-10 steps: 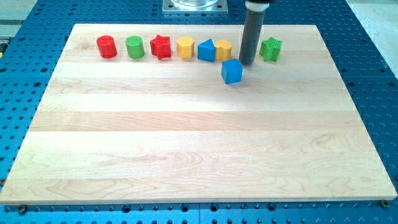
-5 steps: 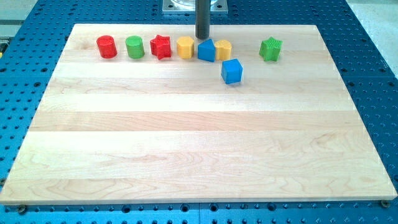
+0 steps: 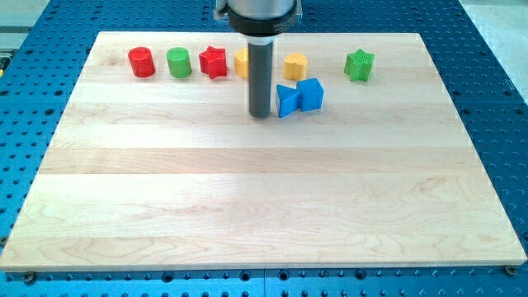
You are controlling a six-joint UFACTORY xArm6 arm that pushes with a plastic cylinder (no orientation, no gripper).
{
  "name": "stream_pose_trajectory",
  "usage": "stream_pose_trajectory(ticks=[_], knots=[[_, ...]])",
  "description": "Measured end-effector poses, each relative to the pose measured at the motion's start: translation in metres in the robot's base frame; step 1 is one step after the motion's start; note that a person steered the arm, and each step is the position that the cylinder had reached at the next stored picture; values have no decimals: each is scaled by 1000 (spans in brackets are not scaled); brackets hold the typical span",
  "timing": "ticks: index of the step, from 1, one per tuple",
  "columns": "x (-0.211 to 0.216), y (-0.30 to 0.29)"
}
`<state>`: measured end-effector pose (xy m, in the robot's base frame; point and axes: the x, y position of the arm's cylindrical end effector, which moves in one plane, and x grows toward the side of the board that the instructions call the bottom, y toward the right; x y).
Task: Separate the blue blocks from the group of the blocks
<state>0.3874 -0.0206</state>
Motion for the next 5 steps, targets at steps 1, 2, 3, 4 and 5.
stream_pose_trajectory(ticks=[1, 2, 3, 4, 5], knots=[[-16, -74], [-38, -92], [-45, -81], [-46, -92], [-46, -141]])
